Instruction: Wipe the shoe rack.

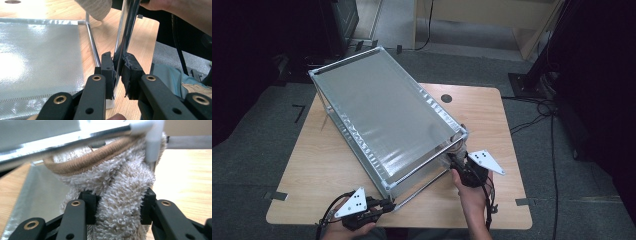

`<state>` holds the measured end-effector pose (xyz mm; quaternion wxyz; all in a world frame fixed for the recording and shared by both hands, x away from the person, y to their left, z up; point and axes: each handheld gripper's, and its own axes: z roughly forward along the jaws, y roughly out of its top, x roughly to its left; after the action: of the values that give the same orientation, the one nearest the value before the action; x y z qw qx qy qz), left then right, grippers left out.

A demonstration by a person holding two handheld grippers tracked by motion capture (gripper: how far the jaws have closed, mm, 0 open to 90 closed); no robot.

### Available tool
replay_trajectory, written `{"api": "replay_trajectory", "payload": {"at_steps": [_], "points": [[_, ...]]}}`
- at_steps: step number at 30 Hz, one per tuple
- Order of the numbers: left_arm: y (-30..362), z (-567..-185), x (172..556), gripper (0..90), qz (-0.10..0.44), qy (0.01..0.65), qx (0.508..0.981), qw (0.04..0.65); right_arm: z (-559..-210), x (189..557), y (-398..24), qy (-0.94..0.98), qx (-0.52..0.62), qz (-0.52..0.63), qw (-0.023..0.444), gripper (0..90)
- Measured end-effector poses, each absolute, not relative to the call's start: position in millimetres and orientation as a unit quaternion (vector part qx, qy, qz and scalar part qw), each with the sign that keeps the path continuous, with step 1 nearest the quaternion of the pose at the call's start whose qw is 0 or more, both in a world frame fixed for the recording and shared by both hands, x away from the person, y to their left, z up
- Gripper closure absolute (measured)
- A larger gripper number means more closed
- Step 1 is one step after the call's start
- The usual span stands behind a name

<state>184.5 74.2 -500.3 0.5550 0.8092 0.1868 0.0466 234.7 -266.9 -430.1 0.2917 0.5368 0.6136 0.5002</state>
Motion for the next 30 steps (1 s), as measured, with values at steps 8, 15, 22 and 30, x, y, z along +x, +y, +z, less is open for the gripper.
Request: {"api": "replay_trajectory", "payload": {"at_steps": [8,15,22,30], "points": [[74.0,-500.4,184.2,80.5,0.047,0.187,0.810,0.554,-426.3,217.4,-242.7,0.648,0.478,0.518,0.289,61.3],[73.9,-500.3,184.5,80.5,0.047,0.186,0.811,0.553,-433.2,198.2,-204.3,0.706,0.383,0.533,0.267,61.0],[74.0,-500.5,184.4,80.4,0.047,0.186,0.811,0.553,-435.6,186.1,-175.1,0.738,0.323,0.530,0.264,60.0],[73.5,-501.0,184.5,80.4,0.047,0.187,0.811,0.553,-426.9,200.0,-214.4,0.690,0.409,0.524,0.288,59.3]]}}
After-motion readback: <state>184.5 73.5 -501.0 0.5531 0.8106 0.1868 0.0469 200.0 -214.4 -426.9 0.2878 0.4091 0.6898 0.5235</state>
